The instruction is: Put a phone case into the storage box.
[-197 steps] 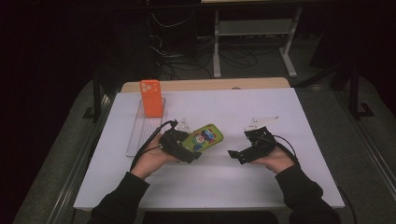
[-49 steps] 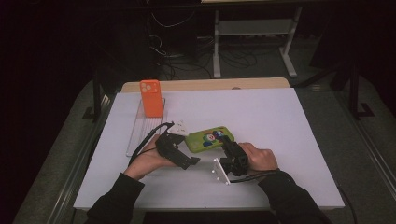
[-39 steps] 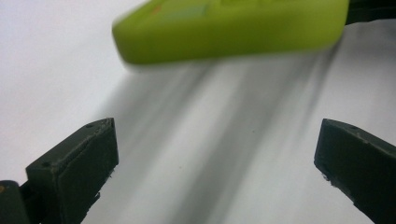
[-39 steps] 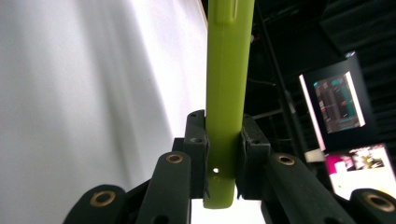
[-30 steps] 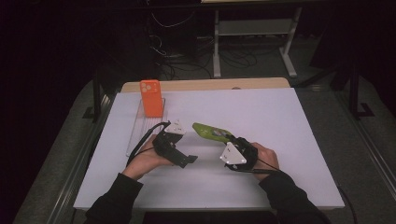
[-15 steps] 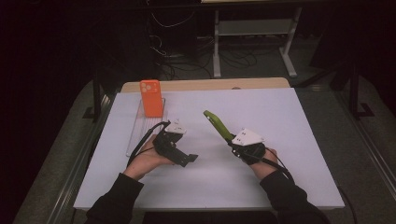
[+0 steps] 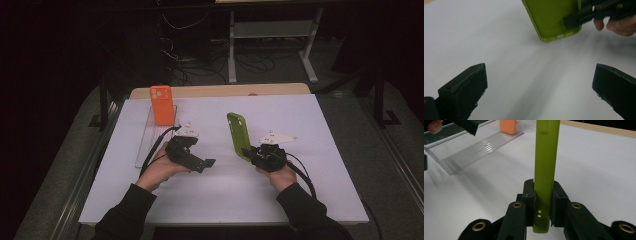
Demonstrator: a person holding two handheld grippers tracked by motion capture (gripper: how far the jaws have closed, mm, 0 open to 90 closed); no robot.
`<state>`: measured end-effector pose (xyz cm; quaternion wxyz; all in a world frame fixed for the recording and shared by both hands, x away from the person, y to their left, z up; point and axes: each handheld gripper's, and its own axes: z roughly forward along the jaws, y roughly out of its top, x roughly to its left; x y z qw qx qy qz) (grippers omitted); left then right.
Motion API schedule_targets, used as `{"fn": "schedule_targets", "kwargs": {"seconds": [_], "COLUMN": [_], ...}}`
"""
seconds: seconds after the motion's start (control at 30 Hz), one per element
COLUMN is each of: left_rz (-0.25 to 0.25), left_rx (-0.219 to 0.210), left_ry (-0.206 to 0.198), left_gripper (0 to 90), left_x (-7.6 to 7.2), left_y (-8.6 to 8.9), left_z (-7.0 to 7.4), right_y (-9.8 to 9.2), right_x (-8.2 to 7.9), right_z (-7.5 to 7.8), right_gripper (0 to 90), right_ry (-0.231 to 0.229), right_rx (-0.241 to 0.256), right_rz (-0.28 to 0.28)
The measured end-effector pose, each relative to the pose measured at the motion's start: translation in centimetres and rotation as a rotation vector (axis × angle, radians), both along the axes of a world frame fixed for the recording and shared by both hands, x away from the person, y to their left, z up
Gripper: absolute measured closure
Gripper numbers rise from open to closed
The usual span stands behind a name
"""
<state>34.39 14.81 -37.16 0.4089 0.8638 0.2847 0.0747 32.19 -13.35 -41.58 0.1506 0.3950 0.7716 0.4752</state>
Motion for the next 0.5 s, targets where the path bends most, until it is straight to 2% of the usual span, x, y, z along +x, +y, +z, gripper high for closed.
{"fn": "schedule_targets", "kwargs": {"seconds": [0.1,0.2,0.3,0.4,0.5], "left_rz": [0.018,0.025,0.036,0.046,0.048], "left_rx": [-0.051,-0.091,-0.146,-0.183,-0.205], "left_ry": [0.003,-0.021,-0.015,-0.010,-0.027], "left_gripper": [0.0,0.0,0.0,0.0,0.0], "left_x": [0.4,1.0,1.6,2.2,2.5], "left_y": [-0.4,-0.8,-1.1,-1.4,-1.9], "left_z": [0.4,0.6,1.0,1.3,1.4], "right_y": [0.2,0.6,1.0,1.5,2.0], "right_x": [-0.2,-0.4,-0.5,-0.7,-0.9], "right_z": [0.1,0.2,0.3,0.3,0.2], "right_gripper": [76.0,76.0,76.0,76.0,76.0], "right_ry": [-0.003,-0.006,-0.008,-0.001,-0.009], "right_rx": [0.008,0.022,0.035,0.039,0.041], "right_rz": [0.009,0.016,0.027,0.036,0.051]}}
